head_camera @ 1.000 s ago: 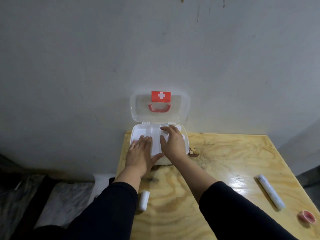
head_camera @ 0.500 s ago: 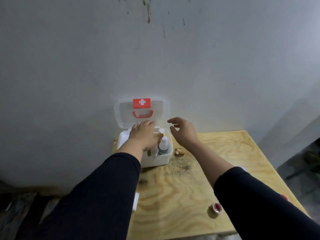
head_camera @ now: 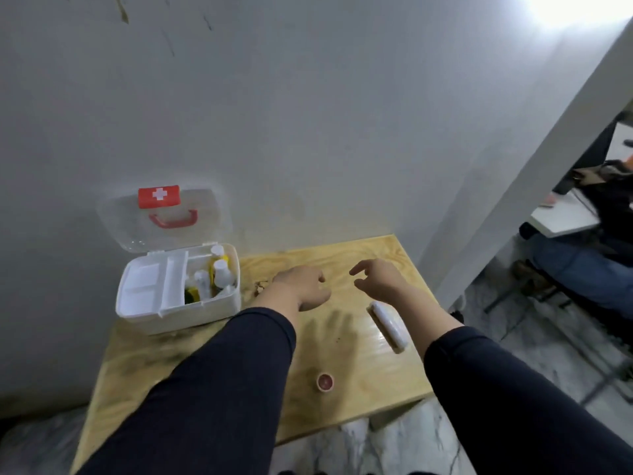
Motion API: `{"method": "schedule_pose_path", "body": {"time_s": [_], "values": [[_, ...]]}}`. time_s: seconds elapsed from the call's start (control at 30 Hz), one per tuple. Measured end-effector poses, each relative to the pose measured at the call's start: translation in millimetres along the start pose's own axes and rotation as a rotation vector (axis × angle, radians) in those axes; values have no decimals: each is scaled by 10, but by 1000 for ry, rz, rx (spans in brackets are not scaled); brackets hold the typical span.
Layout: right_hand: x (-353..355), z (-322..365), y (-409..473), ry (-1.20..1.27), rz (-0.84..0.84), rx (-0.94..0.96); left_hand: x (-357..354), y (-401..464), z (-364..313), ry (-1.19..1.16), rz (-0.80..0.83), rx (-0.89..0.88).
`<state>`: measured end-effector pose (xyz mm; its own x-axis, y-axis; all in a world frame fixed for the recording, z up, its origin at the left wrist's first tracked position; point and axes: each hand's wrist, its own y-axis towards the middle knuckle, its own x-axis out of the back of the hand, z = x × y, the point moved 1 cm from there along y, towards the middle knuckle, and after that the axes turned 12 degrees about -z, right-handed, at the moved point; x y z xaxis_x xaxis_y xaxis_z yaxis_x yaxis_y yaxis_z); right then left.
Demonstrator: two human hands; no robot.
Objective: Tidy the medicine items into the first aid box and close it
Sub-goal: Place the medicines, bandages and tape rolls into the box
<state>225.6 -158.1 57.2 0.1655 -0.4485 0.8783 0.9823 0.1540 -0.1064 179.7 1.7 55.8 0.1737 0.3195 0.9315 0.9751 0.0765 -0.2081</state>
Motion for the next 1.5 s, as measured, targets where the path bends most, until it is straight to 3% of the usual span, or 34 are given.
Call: {"method": "schedule_pose_path", "body": {"time_s": [0.3, 0.5, 0.9, 1.17, 1.5], "values": [[-435, -883, -85, 19, 66, -109, -614, -69, -195, -30, 104, 59], [-558, -902, -89, 29, 77, -48, -744, -221, -99, -76, 105, 142], [-938, 600, -484, 45, 250, 258, -381, -1022, 996, -183, -70, 403], [-1664, 1524, -1085, 48, 371, 299, -323, -1794, 2014, -169, -99, 573], [-2415, 2058, -1566, -104, 255, 301, -529, -2203, 2757, -137, -90, 509]]}}
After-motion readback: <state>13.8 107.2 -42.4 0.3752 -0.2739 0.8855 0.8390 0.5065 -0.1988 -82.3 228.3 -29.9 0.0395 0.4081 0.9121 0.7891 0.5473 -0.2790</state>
